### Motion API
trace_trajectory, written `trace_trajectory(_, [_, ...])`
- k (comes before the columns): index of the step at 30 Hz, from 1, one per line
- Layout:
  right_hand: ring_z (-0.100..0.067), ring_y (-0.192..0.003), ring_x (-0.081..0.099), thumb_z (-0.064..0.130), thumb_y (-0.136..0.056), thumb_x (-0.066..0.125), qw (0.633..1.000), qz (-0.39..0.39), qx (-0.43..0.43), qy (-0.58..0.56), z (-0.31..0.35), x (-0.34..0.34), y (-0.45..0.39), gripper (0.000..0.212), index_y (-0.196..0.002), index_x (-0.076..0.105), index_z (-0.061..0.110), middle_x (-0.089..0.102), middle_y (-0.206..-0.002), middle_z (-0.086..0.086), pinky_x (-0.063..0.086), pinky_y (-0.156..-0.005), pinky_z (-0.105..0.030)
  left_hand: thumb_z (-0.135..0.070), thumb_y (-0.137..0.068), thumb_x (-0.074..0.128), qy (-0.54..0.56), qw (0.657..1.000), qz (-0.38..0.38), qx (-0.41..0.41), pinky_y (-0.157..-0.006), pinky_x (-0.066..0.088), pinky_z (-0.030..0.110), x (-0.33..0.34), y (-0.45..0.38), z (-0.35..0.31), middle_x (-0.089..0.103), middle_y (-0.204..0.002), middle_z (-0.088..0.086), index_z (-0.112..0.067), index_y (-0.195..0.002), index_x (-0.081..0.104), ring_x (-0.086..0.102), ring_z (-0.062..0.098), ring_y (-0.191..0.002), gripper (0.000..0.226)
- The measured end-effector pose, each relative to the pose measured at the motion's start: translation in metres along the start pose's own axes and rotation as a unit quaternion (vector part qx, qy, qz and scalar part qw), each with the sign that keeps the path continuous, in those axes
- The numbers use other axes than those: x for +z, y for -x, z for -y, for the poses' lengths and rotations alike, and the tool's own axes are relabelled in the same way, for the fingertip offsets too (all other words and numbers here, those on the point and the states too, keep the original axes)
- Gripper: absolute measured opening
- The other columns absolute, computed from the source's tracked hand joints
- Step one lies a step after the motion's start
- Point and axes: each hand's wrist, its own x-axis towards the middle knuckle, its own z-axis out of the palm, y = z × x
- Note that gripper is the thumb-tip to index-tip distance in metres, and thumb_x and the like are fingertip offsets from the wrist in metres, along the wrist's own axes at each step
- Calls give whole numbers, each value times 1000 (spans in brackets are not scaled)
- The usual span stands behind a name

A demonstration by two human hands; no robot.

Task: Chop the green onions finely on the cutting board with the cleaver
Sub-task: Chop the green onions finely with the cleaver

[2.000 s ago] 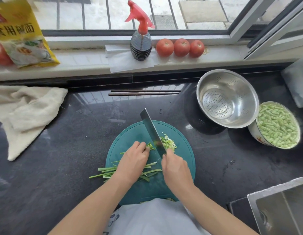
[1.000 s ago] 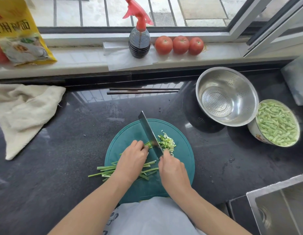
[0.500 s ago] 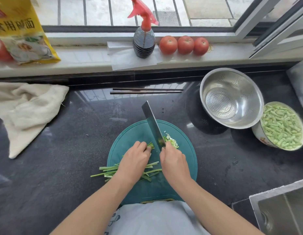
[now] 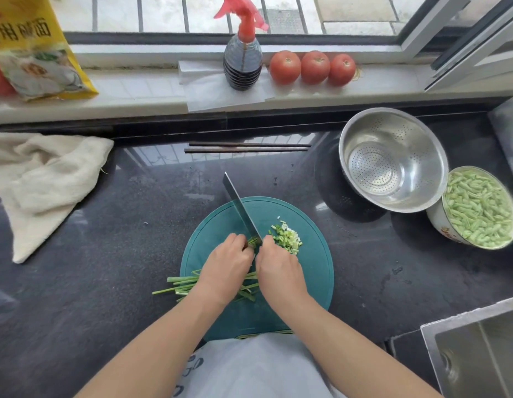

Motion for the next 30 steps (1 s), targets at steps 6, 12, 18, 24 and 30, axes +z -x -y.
trace_trajectory(6, [-36, -79, 61, 28, -105, 36, 1000, -11, -9, -16, -7, -7, 0, 17, -91, 40, 19, 66, -86, -9, 43, -64, -42, -9, -90, 50, -39, 999, -4, 22, -73, 50, 40, 0, 11, -1, 56, -97, 7, -7, -107, 66, 50, 25, -86, 23])
trace_trajectory(12, [-38, -74, 57, 24, -104, 35, 998, -34, 43, -4, -34, -9, 7, 18, -89, 39, 16, 63, -80, -8, 38, -61, -41, -2, -83, 67, -23, 1000, -7, -11, -71, 50, 39, -6, 15, 0, 54, -97, 8, -8, -118, 65, 47, 26, -85, 36])
trace_trajectory(18, [-32, -69, 54, 26, -105, 34, 999, -20, 40, -2, -44, -13, 19, 15, -94, 41, 17, 51, -70, 2, 36, -60, -40, 2, -75, 76, -18, 1000, -15, 7, -65, 52, 38, -8, 5, 6, 58, -91, 8, -6, -119, 69, 53, 27, -81, 46])
trace_trajectory(24, [-35, -72, 54, 26, -103, 33, 998, -2, 51, -23, -36, -11, 26, 17, -90, 40, 18, 64, -81, -6, 36, -60, -42, 4, -72, 77, -10, 1000, -16, 11, -62, 50, 37, -2, -7, 2, 59, -88, 8, -6, -107, 69, 53, 27, -80, 38])
trace_trajectory(30, [-34, -75, 58, 27, -105, 34, 997, 16, 70, -9, -28, -4, 31, 17, -91, 40, 19, 66, -85, -5, 43, -63, -43, 8, -66, 79, -1, 1000, -17, 1, -54, 45, 35, 0, -8, 0, 55, -80, 8, -7, -78, 63, 50, 25, -75, 25])
